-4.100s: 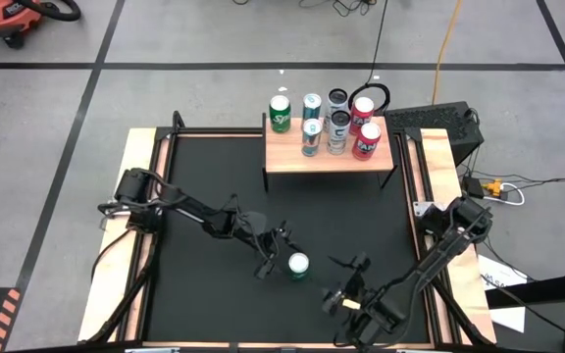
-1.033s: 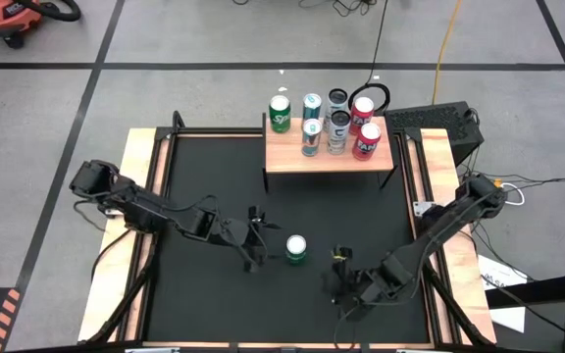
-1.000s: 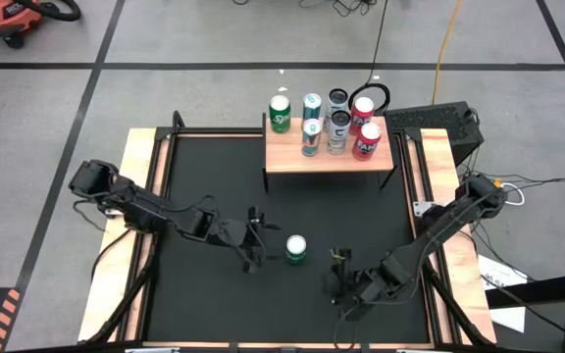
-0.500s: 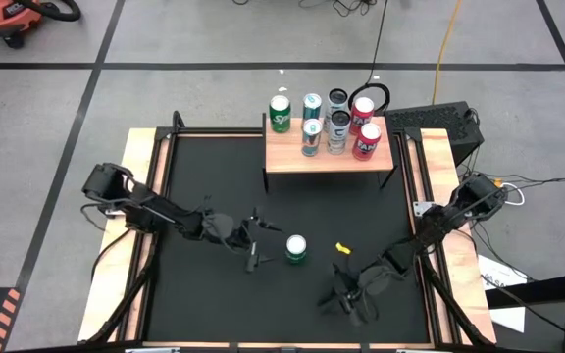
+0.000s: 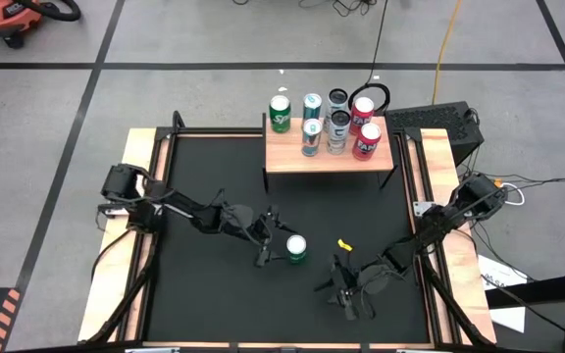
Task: Place canned beverage on shelf
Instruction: Put the green soda can on the shelf aligned with the other green soda can
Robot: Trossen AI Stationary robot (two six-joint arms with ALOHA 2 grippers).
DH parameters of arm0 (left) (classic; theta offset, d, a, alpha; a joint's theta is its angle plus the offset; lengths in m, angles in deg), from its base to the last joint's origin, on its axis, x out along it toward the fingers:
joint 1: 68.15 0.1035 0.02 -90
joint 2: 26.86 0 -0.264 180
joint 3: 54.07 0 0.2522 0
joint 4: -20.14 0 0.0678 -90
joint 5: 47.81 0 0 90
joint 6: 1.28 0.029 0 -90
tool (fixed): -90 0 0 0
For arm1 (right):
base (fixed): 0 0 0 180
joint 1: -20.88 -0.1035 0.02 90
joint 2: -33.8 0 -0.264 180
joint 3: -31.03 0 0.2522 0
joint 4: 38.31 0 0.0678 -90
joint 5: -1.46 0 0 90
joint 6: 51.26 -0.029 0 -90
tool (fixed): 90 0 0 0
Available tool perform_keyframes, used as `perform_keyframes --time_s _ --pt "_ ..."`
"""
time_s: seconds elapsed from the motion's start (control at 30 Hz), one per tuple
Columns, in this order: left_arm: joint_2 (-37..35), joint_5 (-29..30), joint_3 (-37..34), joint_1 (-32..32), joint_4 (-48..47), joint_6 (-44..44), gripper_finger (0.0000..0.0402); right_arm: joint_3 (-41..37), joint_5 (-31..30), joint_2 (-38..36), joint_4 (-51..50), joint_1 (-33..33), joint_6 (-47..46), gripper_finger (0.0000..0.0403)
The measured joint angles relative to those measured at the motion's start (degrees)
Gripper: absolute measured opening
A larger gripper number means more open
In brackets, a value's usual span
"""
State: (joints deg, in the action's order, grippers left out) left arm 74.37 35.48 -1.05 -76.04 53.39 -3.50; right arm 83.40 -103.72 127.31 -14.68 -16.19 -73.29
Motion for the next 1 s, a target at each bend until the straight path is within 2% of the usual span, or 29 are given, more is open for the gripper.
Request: perform_keyframes --time_s 0.13,0.3,0.77,0.9,1.0 --pt "2.9 -4.0 2.6 0.6 0.0 2.0 0.0376 0.0 0.0 0.0 0.5 0.0 -0.2 0.0147" --pt "4.8 -4.4 4.1 0.6 -1.5 4.1 0.0371 0.0 -0.1 0.0 0.0 -0.1 -0.9 0.0147" --pt "5.0 -3.6 4.1 0.8 -2.2 4.1 0.0295 0.0 -0.5 0.0 -0.8 -0.1 -2.5 0.0146" --pt "4.6 -0.2 4.2 0.6 -2.5 2.8 0.0292 0.0 -1.7 0.0 -0.8 -0.1 -2.4 0.0146" --pt "1.8 4.5 4.1 0.8 -7.0 1.4 0.0291 0.0 -2.9 0.0 -0.8 -0.2 -2.8 0.0146"
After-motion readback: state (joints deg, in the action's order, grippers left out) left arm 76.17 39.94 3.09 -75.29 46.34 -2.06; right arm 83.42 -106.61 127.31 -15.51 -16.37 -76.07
